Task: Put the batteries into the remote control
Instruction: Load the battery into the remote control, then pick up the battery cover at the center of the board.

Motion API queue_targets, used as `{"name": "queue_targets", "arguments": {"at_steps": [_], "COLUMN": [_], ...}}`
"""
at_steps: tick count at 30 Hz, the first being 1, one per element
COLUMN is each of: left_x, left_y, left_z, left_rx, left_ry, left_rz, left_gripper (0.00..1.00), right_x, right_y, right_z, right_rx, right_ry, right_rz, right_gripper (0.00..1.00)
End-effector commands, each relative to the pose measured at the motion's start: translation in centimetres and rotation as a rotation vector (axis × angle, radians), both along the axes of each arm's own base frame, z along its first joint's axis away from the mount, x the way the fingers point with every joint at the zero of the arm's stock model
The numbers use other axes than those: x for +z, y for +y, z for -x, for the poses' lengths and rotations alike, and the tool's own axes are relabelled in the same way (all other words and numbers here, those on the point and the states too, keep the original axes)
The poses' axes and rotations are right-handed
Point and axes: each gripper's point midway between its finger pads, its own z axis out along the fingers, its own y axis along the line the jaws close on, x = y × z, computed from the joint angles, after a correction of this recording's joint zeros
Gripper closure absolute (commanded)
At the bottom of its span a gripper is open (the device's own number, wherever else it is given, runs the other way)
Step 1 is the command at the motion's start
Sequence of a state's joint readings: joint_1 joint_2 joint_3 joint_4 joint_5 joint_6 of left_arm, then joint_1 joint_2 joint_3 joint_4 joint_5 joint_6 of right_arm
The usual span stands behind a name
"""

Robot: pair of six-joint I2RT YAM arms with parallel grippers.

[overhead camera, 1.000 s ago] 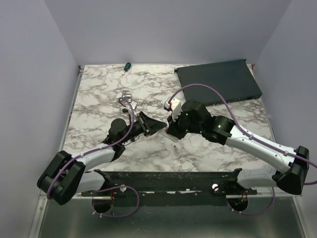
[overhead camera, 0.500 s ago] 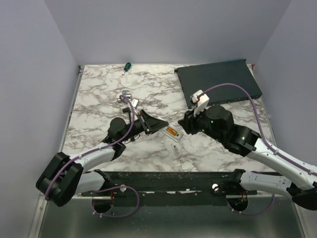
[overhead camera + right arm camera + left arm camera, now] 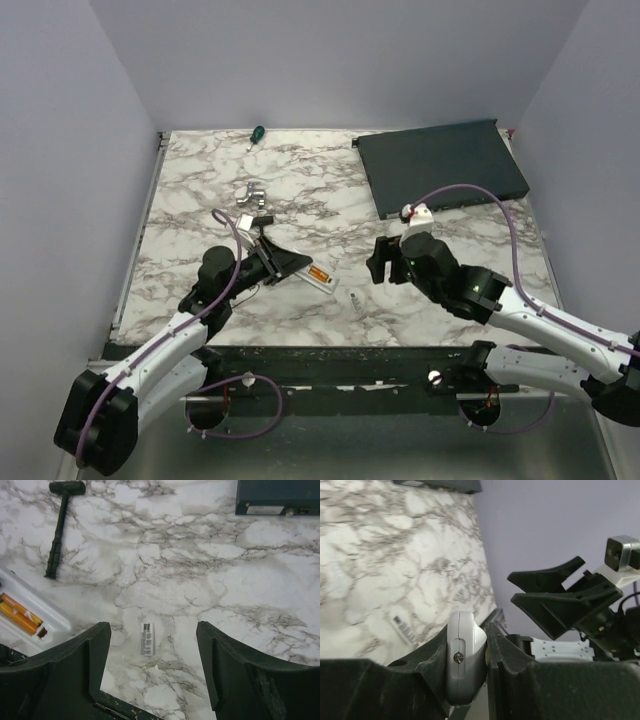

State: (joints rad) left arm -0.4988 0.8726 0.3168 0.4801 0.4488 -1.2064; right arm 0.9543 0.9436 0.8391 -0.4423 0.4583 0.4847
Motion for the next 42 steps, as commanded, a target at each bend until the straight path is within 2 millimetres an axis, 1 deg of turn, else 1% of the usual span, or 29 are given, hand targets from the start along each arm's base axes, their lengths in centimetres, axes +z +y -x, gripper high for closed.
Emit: {"name": "queue_targets", "arguments": {"at_steps": [1, 2, 4, 6, 12, 15, 19, 23, 28, 31, 35, 40, 42], "left_x": [-4.6, -5.0, -4.9, -4.7, -3.7, -3.6, -3.6, -3.4, -3.1, -2.8, -2.5, -2.2, -2.2], "left_y": [3.2, 3.6, 4.0, 4.1, 3.8, 3.6, 3.3, 3.0, 2.9, 3.0, 3.1, 3.3, 3.3], "left_z": [-0.7, -0.8, -1.1, -1.2, -1.4, -1.4, -1.4, -1.3, -1.3, -1.3, -1.4, -1.4, -1.4], "left_rx": [0.086, 0.090, 0.089, 0.079, 0.047, 0.022, -0.002, -0.026, -0.036, -0.033, -0.019, -0.010, -0.007], "left_ry": [0.105, 0.118, 0.120, 0.112, 0.065, 0.073, 0.088, 0.086, 0.080, 0.070, 0.059, 0.044, 0.042], "left_rz": [-0.116, -0.113, -0.098, -0.098, -0.084, -0.052, 0.006, 0.043, 0.053, 0.052, 0.038, 0.018, 0.016], "left_gripper": [1.00, 1.00, 1.00, 1.00, 1.00, 1.00, 1.00, 1.00, 1.00, 1.00, 1.00, 1.00, 1.00], "right_x": [-5.7, -6.7, -8.8, -10.3, -13.0, -14.2, -15.1, -15.8, -16.2, -16.6, -17.2, -17.7, -17.8], "right_y": [1.0, 1.4, 2.1, 2.5, 3.2, 3.6, 4.1, 4.1, 4.0, 4.0, 4.4, 4.9, 5.0], "right_z": [1.9, 2.4, 3.0, 3.5, 4.2, 4.5, 4.7, 4.6, 4.4, 4.5, 4.5, 4.5, 4.5], "right_rx": [0.037, 0.063, 0.095, 0.111, 0.136, 0.148, 0.154, 0.145, 0.153, 0.171, 0.197, 0.211, 0.217], "right_ry": [0.187, 0.225, 0.285, 0.308, 0.339, 0.355, 0.360, 0.362, 0.354, 0.359, 0.367, 0.375, 0.377], "right_rz": [0.044, 0.060, 0.082, 0.088, 0.112, 0.148, 0.167, 0.190, 0.220, 0.236, 0.262, 0.283, 0.289], "right_gripper": [0.23, 0.23, 0.25, 0.28, 0.30, 0.30, 0.31, 0.33, 0.33, 0.36, 0.44, 0.44, 0.41]}}
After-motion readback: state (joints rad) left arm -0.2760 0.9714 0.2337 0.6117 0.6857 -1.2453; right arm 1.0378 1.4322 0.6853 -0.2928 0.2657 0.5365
